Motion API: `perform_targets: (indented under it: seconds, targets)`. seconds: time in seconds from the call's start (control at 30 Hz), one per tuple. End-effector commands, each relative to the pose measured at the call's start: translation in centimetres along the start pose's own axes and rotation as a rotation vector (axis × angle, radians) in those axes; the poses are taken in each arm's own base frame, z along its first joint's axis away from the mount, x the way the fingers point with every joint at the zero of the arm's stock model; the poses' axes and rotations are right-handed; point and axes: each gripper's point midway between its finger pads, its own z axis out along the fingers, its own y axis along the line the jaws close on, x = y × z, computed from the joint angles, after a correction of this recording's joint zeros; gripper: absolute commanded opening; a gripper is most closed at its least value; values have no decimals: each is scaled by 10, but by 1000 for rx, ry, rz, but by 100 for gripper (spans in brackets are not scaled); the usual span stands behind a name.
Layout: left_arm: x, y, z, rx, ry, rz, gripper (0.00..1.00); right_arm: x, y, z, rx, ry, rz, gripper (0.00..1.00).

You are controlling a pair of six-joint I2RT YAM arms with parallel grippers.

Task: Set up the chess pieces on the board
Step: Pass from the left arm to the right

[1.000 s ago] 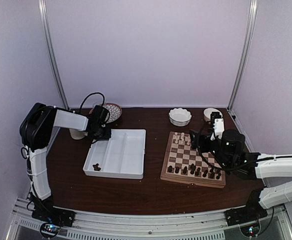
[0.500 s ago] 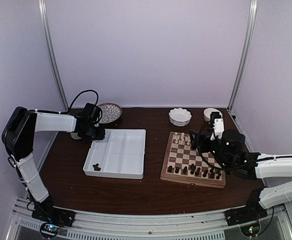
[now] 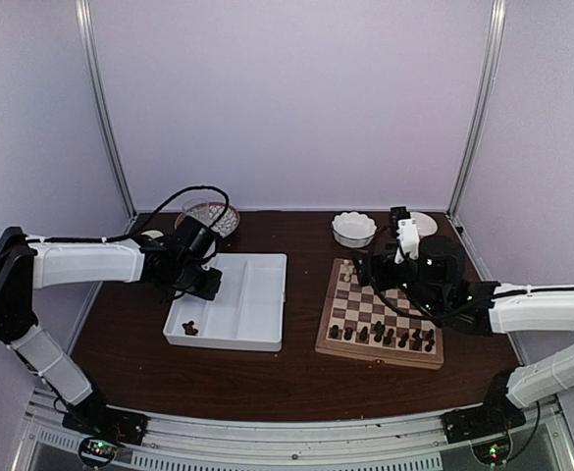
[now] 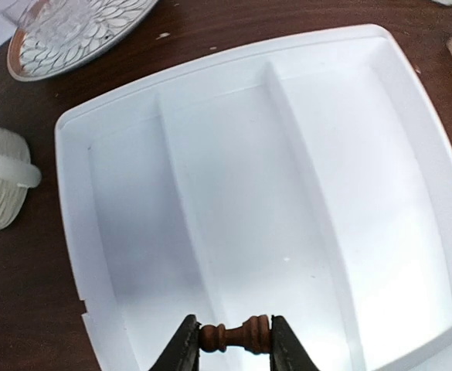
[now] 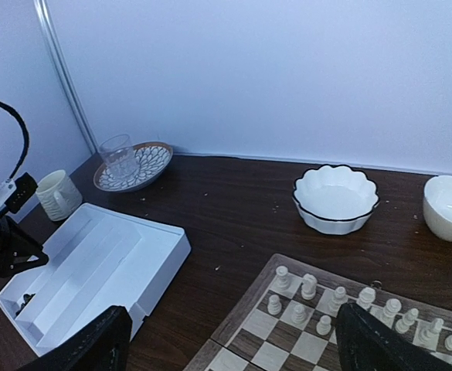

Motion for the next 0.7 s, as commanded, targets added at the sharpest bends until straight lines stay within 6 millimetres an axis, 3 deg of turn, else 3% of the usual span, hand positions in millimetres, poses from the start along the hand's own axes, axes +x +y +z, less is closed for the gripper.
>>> perform_targets:
  seconds: [0.0, 0.1, 0.2, 0.4, 0.67]
  targets:
    - [-9, -19, -11, -35, -95, 192, 28, 18, 39, 19, -167, 146, -57, 95]
    - [-10, -35, -8, 34, -137, 250, 28, 34, 49, 29, -203, 219, -67, 97]
    - [-11, -48, -6, 98, -185, 287, 27, 42, 38, 38, -108, 277, -51, 100]
    - [-11, -78, -15, 99, -292, 447, 27, 34, 33, 39, -36, 360, -55, 100]
    - [-9, -111, -32, 88, -438, 626, 27, 47, 60, 36, -215, 385, -73, 100]
